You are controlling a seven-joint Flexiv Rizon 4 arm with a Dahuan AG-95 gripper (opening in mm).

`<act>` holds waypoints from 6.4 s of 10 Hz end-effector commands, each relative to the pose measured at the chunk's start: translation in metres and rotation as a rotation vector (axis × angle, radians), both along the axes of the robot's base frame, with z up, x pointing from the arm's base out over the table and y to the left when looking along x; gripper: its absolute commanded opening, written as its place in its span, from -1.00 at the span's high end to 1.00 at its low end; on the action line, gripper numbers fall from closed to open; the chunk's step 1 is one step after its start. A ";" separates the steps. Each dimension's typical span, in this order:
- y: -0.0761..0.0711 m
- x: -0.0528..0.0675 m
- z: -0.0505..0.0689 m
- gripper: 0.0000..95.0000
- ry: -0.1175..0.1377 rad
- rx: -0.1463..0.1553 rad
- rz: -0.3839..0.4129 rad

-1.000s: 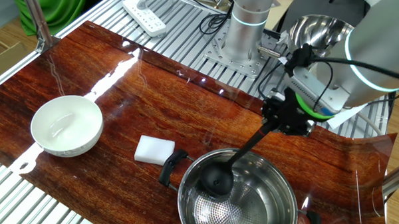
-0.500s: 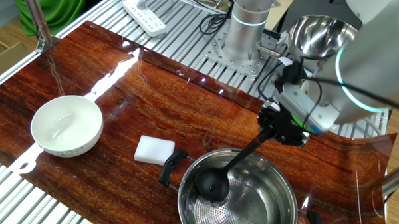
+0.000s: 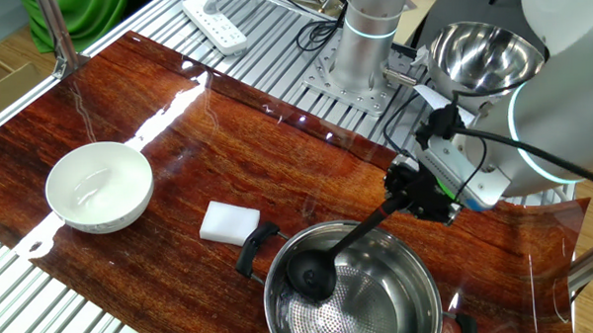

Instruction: Scoop water with a large spoon from one bowl to another

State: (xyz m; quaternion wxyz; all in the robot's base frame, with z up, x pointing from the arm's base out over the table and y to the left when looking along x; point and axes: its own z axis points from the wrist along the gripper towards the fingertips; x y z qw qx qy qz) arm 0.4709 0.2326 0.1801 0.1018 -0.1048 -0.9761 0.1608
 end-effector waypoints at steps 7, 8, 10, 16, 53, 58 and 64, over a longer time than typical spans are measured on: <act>0.001 0.004 -0.017 1.00 -0.045 0.044 -0.041; 0.001 0.005 -0.019 1.00 -0.062 0.087 -0.064; 0.001 0.005 -0.019 1.00 -0.078 0.170 -0.118; 0.001 0.003 -0.013 1.00 -0.089 0.360 -0.173; -0.018 -0.020 0.066 1.00 -0.278 0.330 -0.162; -0.020 0.003 0.074 1.00 -0.281 0.337 -0.177; -0.022 0.016 0.078 1.00 -0.304 0.341 -0.185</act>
